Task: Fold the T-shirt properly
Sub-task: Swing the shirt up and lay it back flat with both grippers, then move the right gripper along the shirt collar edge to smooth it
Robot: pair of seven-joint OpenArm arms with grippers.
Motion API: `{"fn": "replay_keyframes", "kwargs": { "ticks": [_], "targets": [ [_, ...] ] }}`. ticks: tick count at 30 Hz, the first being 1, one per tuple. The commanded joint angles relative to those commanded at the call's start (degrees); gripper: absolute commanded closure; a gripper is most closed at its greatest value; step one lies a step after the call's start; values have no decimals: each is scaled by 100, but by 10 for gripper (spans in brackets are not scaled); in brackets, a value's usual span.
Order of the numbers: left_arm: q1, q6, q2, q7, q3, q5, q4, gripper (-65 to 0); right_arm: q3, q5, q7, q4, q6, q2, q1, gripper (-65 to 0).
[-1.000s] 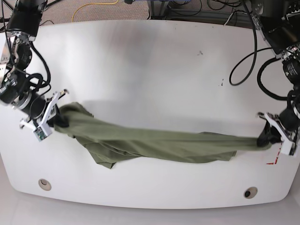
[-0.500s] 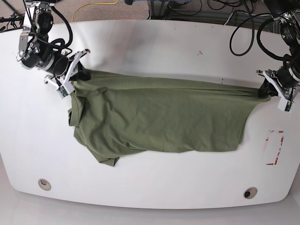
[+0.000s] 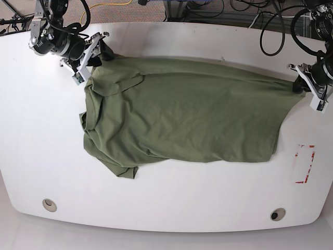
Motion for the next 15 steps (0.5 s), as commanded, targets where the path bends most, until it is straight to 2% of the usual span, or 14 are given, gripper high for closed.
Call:
{"fn": "replay_keyframes", "kwargs": {
  "ticks": [4, 8, 15],
  "targets": [
    [0, -9, 0, 0, -9, 246, 0, 0, 308, 88, -9, 0, 53, -158, -35, -415],
    [0, -9, -9, 0, -18, 316, 0, 0, 1213, 624, -53, 0, 53, -536, -97, -415],
    [-9, -9, -9, 0, 0, 334, 0, 0, 2268, 1670, -396, -229, 26, -923, -26, -411]
  ]
}}
